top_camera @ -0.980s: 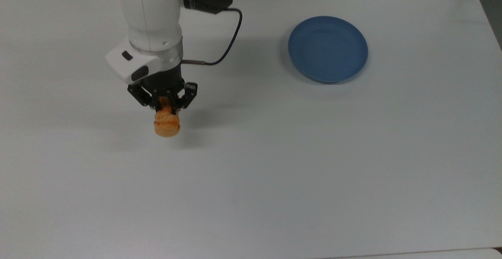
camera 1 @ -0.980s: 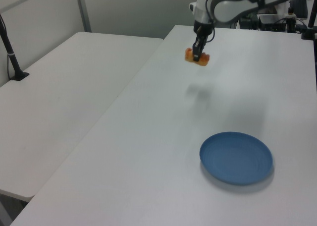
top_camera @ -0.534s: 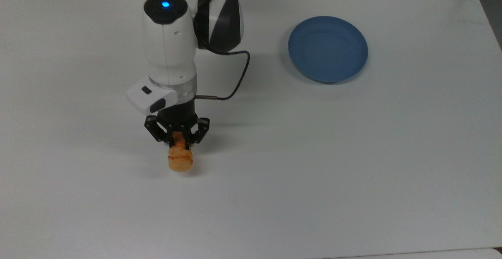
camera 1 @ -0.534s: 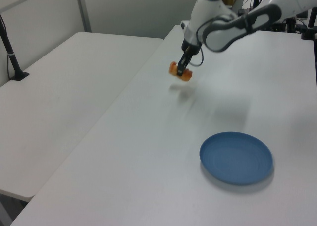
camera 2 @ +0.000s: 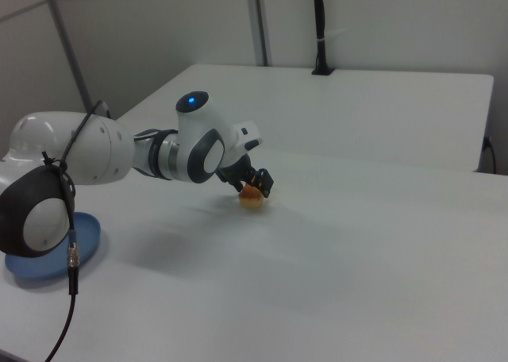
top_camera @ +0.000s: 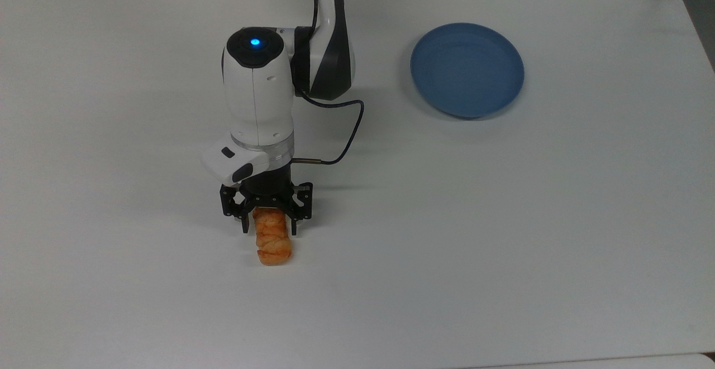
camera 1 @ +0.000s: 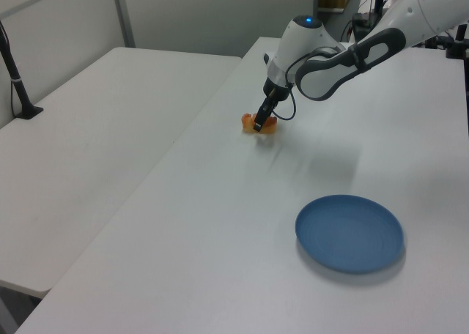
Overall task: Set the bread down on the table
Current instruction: 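Lower the held bread roll onto the bare table surface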
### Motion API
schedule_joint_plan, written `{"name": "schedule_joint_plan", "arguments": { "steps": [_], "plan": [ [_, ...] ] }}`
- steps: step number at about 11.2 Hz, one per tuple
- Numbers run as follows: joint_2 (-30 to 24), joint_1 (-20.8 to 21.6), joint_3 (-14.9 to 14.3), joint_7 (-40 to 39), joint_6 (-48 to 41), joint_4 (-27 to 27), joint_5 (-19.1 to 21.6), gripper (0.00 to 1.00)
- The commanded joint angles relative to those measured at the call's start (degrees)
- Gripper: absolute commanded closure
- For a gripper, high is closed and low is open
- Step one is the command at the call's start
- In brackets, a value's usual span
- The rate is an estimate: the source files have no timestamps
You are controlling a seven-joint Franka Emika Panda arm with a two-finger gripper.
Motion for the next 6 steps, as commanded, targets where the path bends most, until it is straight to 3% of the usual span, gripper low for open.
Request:
{"name": "schedule_joint_plan", "arguments": {
  "steps": [1, 4, 6],
  "plan": [
    [0.1, 0.2, -0.2, 0.8, 0.9, 0.8, 0.0, 0.00],
    [-4.7, 0.2, -0.2, 0.8, 0.1, -1.2, 0.1, 0.00],
    [-11.4, -0.1, -0.2, 0.7, -1.9, -6.2, 0.1, 0.00]
  ]
}}
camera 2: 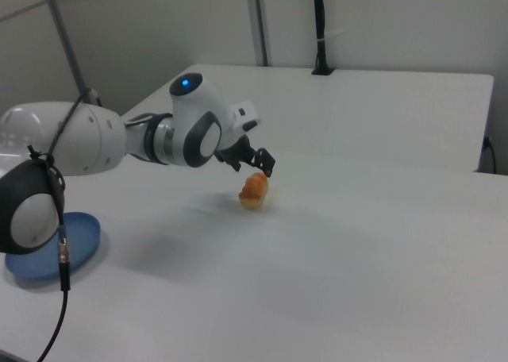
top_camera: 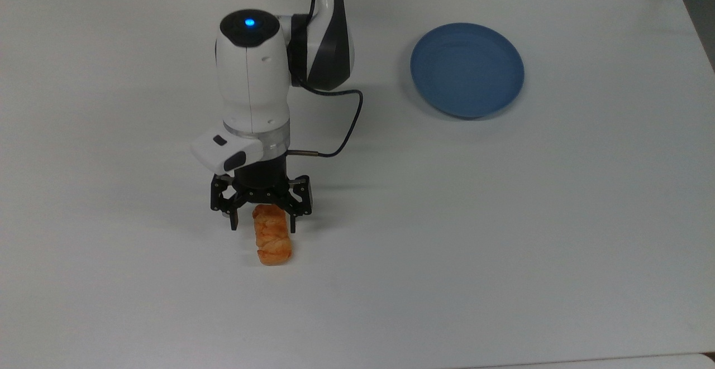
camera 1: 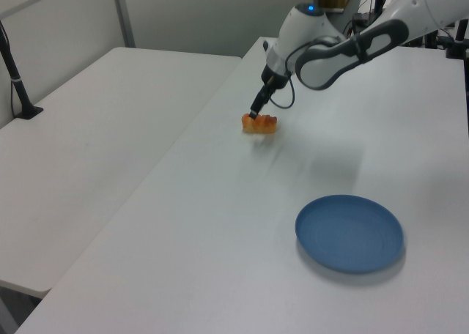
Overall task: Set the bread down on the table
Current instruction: 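Open the gripper and raise it away from the bread roll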
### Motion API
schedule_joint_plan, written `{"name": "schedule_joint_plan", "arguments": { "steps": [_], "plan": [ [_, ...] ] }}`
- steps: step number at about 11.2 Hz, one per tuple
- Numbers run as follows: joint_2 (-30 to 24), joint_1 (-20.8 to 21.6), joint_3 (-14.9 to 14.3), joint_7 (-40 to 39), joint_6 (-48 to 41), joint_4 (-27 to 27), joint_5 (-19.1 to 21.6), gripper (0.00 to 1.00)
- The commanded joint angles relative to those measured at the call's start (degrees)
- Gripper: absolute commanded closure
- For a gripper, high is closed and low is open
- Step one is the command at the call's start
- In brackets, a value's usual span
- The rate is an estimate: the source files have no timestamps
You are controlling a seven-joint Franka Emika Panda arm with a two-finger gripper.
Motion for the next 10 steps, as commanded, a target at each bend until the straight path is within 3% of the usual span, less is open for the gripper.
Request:
{"name": "schedule_joint_plan", "arguments": {
  "steps": [1, 5, 8, 10],
  "plan": [
    [-11.7, 0.1, -0.2, 0.8, -6.3, -8.2, 0.1, 0.00],
    [-24.0, 0.5, -0.2, 0.4, -31.9, -9.2, 0.2, 0.00],
    [-37.1, 0.9, -0.5, 0.3, -38.0, -18.7, 0.9, 0.00],
    [-41.4, 2.9, -1.9, 0.3, -43.7, -20.9, 0.9, 0.00]
  ]
}}
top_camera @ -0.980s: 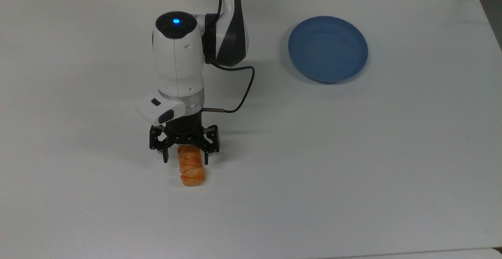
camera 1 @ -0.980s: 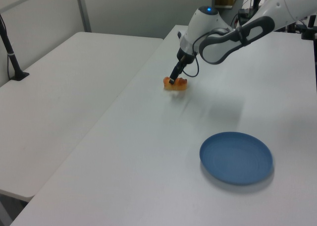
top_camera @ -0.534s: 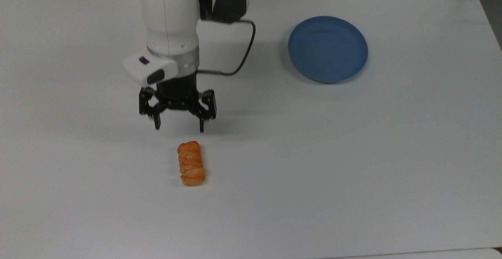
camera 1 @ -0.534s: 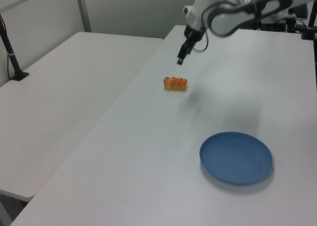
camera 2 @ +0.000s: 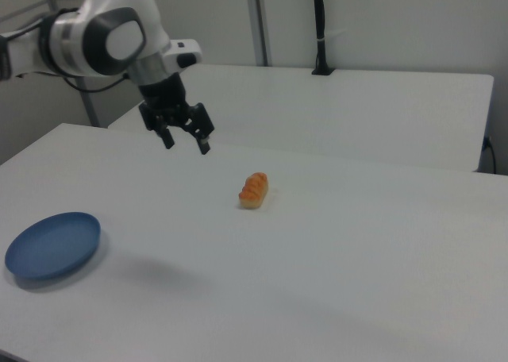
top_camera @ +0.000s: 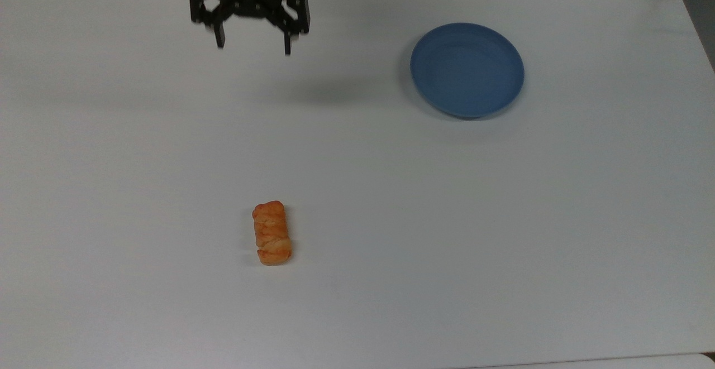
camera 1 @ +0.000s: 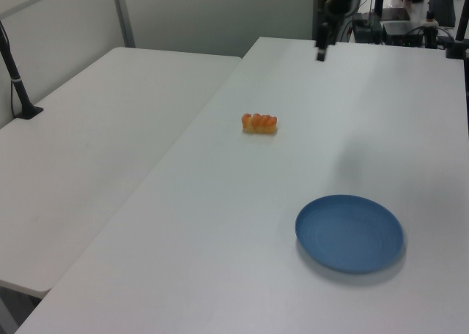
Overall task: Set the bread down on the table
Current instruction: 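Open the gripper and raise it away from the bread roll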
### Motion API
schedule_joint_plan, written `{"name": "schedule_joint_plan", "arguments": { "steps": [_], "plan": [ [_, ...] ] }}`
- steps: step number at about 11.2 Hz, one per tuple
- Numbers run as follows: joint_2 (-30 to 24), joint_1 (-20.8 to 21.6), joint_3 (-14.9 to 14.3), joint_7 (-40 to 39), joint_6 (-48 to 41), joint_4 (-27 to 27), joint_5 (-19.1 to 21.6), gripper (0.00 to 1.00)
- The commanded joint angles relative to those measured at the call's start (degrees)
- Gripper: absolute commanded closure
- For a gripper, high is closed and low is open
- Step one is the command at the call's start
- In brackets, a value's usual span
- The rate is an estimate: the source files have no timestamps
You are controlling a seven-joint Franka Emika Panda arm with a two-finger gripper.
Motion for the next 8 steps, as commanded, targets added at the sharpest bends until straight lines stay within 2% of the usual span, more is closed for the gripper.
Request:
{"name": "schedule_joint_plan", "arguments": {
  "steps": [1, 4, 8],
  "plan": [
    [-9.2, 3.4, -3.2, 0.4, -7.1, -7.2, 1.0, 0.00],
    [-11.8, 2.9, -3.7, 0.9, -12.1, -7.1, 1.0, 0.00],
    [-10.4, 2.5, -3.7, 0.9, -12.5, -6.3, 2.1, 0.00]
  ]
}}
